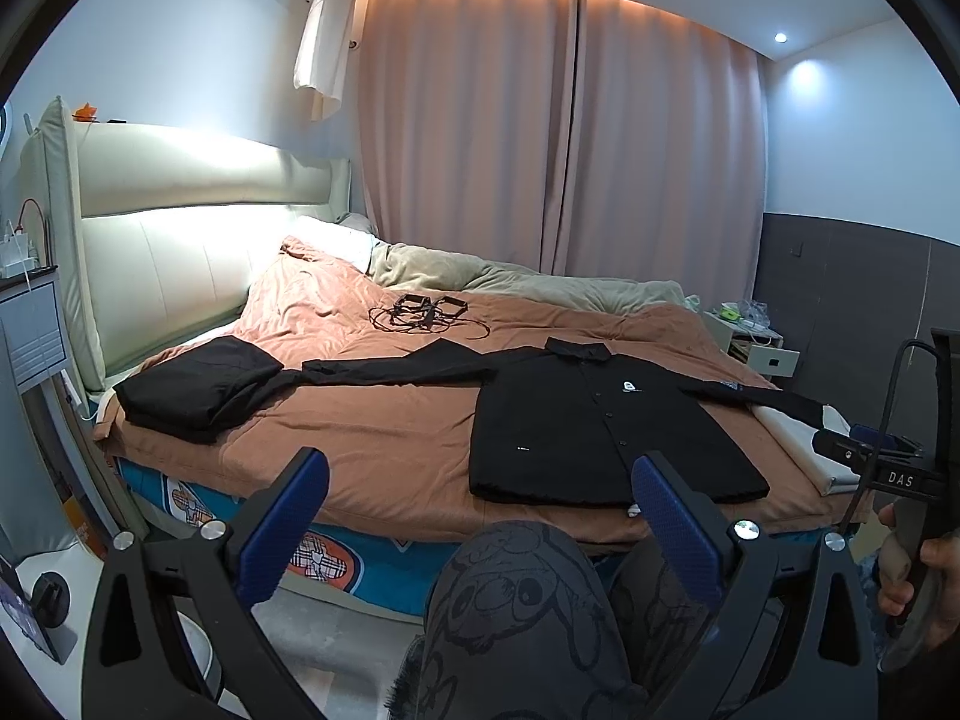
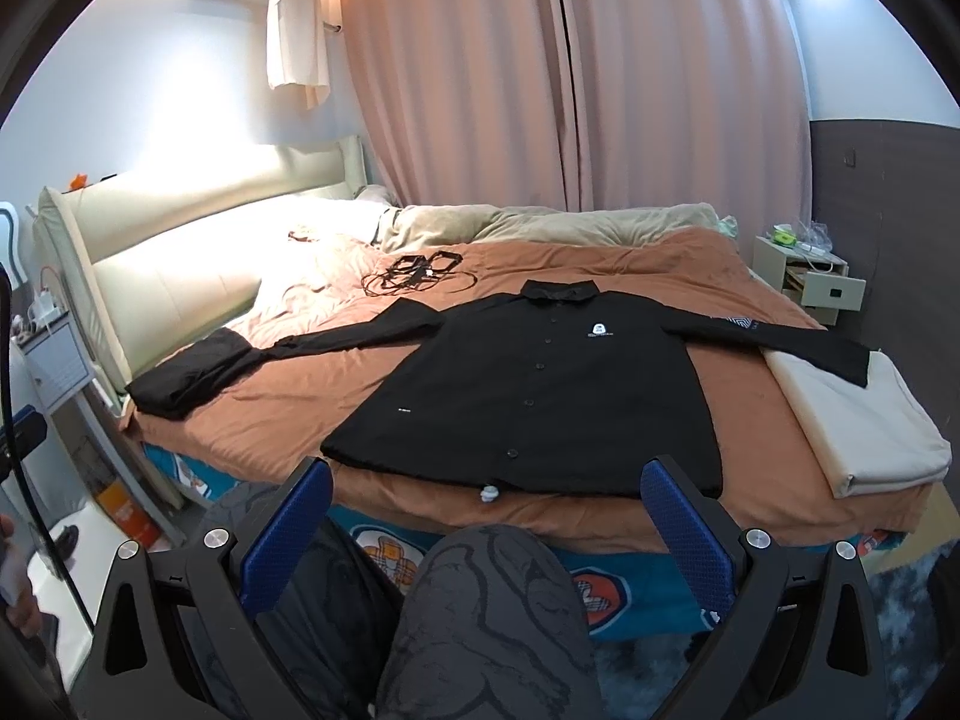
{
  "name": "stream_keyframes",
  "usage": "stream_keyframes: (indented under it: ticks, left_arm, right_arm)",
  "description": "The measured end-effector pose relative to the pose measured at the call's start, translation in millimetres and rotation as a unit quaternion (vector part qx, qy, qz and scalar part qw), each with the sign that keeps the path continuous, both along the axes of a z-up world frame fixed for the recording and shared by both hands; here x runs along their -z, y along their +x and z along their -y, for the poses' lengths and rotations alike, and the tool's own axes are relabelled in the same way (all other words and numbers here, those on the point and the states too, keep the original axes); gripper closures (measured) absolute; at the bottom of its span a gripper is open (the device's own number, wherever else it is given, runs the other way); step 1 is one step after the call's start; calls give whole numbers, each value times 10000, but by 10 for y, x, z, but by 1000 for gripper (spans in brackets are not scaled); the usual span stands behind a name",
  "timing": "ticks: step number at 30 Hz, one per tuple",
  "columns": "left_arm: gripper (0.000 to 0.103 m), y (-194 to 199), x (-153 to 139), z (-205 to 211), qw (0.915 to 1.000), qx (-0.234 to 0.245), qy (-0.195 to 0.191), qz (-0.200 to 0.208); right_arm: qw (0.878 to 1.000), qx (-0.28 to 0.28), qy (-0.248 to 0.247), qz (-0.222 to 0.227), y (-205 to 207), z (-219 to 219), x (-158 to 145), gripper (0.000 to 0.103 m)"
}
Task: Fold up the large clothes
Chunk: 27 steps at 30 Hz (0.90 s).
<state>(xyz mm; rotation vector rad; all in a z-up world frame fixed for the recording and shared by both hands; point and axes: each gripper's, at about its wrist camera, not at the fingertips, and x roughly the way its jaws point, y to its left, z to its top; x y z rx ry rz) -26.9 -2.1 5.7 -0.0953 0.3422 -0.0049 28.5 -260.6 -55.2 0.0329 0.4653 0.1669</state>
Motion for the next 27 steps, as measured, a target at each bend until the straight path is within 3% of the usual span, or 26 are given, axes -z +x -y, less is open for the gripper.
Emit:
stream_keyframes:
  ticks: [27]
  left_arm:
    - [0,65,-36,-40,10000,-16,-22,-31]
  right_arm:
    - [10000,40,19,-34,71,88,-6,0]
